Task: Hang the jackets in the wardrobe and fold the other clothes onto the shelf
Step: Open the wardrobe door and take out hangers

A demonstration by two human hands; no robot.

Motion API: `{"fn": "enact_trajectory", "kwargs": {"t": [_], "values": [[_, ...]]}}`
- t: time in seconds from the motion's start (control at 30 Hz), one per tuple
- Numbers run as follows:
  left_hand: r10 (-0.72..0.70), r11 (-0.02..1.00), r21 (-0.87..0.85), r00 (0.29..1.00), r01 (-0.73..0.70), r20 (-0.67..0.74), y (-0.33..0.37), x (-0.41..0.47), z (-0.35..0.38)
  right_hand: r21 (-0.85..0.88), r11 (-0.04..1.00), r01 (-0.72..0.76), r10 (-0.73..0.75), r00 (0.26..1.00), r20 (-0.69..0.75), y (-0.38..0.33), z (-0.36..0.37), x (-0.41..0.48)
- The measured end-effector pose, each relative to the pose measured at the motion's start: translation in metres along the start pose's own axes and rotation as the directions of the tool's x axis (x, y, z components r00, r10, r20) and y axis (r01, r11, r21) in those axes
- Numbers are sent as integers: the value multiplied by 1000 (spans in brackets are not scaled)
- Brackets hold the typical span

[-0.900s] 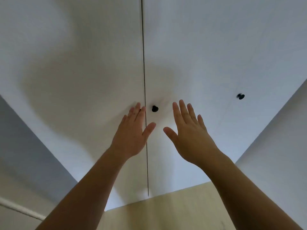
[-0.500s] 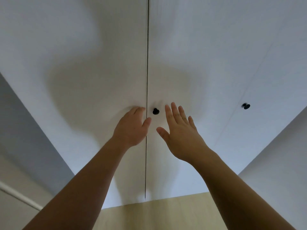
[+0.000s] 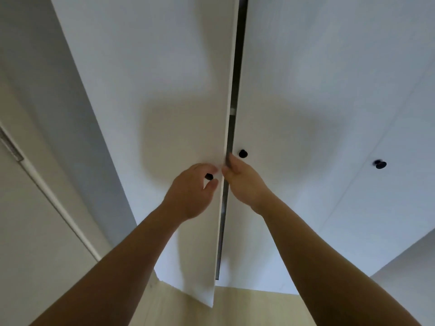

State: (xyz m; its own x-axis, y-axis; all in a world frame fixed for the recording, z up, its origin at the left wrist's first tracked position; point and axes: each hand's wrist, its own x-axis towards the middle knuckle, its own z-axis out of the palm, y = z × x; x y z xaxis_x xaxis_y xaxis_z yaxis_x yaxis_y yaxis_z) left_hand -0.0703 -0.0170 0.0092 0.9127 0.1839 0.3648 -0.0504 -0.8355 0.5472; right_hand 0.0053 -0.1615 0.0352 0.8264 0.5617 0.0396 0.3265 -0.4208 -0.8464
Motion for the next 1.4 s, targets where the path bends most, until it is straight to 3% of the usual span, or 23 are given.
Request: {"fn": "enact_trajectory", "kwargs": {"t": [0.27,0.57,0.7,0.97,1.4], "values": [[-213,963,-178,976,204,-33,7,-38,-25,136,991,2,1,1000,-19,-9,15,-20],[-519,785,-455,847,421,-111,13,-98,-66,195,980,38,-72,983,171,-29,50,-44],[-611,739,-489,767,464,-195,9,-128,-76,185,978,98,-149,947,284,-43,73,-52],[-760,463,-824,624,326,-180,-19,-181,-116,236,956,174,-272,827,491,-92,127,-62],[-837,441,-877,439,191,-325,-74,-223,-168,287,935,209,-347,706,617,-151,230,-63]]}}
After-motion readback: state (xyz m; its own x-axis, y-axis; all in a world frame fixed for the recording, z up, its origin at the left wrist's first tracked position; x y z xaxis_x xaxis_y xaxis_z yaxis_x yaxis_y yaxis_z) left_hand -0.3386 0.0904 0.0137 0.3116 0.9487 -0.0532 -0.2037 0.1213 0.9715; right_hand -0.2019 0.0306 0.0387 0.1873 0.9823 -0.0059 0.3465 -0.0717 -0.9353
